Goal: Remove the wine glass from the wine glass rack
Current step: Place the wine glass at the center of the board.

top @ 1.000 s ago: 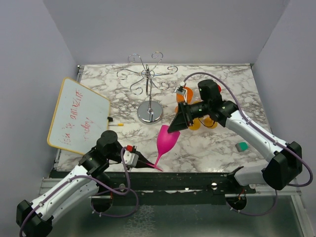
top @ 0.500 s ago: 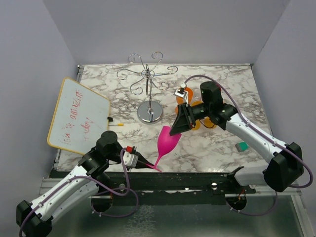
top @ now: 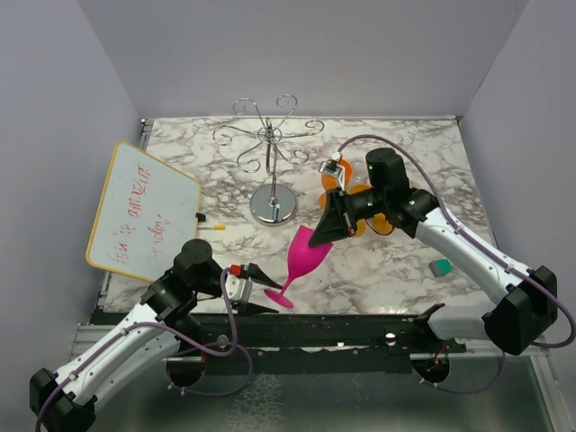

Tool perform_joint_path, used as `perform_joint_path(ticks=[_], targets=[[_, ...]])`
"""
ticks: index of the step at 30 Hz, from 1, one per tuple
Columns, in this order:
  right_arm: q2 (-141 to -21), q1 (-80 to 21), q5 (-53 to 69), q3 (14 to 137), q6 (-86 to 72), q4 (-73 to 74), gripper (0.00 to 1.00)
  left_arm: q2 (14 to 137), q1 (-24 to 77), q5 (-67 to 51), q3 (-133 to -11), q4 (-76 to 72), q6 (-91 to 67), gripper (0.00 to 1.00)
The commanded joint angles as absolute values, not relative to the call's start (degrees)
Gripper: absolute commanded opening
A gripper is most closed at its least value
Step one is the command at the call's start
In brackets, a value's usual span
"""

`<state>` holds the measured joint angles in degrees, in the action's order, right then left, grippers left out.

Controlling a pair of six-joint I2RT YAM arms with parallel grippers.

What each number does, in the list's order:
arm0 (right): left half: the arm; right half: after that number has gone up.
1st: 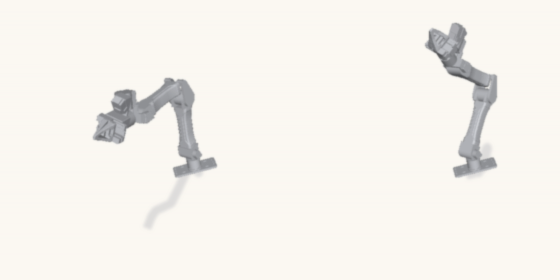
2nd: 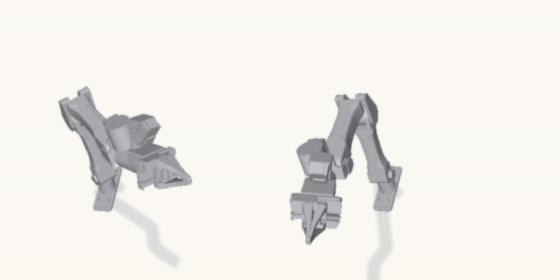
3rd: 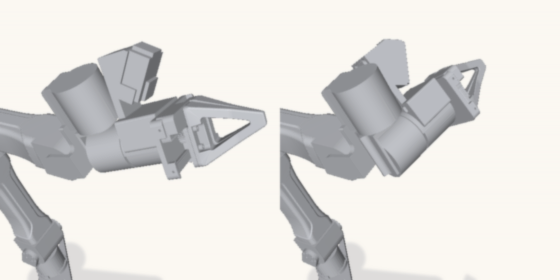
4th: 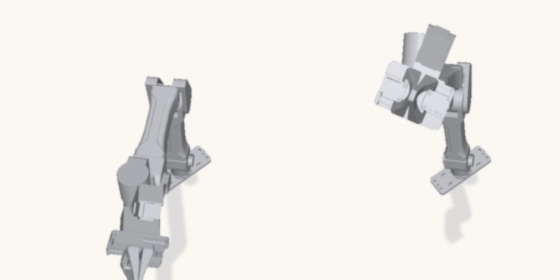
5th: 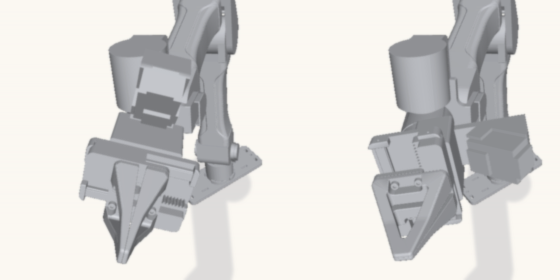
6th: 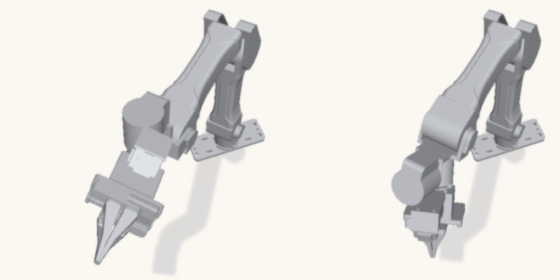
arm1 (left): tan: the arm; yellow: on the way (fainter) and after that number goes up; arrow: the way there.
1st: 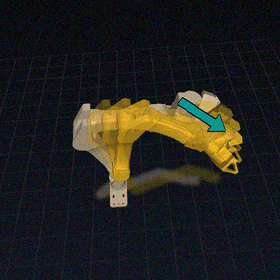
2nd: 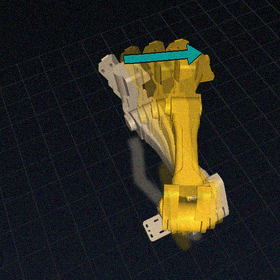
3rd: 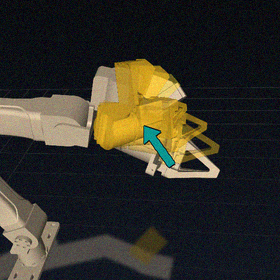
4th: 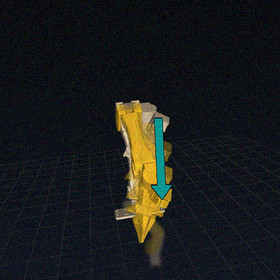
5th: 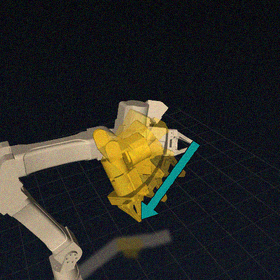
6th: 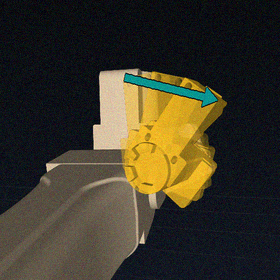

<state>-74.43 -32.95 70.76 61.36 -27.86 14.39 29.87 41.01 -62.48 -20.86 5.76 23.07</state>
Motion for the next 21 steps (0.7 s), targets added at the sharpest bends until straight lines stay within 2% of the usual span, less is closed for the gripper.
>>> perform_joint_path(ticks=[1,3,4,5,6,13,21], targets=[[-72.6,-33.07,60.39,66.42,-19.76,24.16,0.0,27.34,41.21,-59.95,-20.24,4.97,21.99,0.62],[-72.37,-33.05,56.53,67.79,-17.43,27.87,0.0,26.27,41.22,-58.63,-19.97,4.97,21.45,0.78],[-72.15,-33.1,53.66,68.45,-16.74,29.57,0.0,25.71,41.21,-57.51,-19.89,4.91,21.1,0.81],[-71.89,-33.09,50.78,69.0,-16.09,31.14,0.0,25.19,41.18,-56.31,-19.87,4.89,20.69,0.92],[-71.56,-33.13,47.6,69.53,-15.7,32.48,0.0,24.62,41.2,-54.75,-19.79,4.64,19.99,0.98],[-67.58,-33.86,22.58,69.84,-15.85,36.49,0.0,21.72,41.2,-35.39,-20.1,2.61,10.37,0.99],[-69.35,-43.07,-1.49,69.85,-16.52,37.81,0.0,19.26,41.13,-12.31,-20.11,3.71,8.74,0.99]])
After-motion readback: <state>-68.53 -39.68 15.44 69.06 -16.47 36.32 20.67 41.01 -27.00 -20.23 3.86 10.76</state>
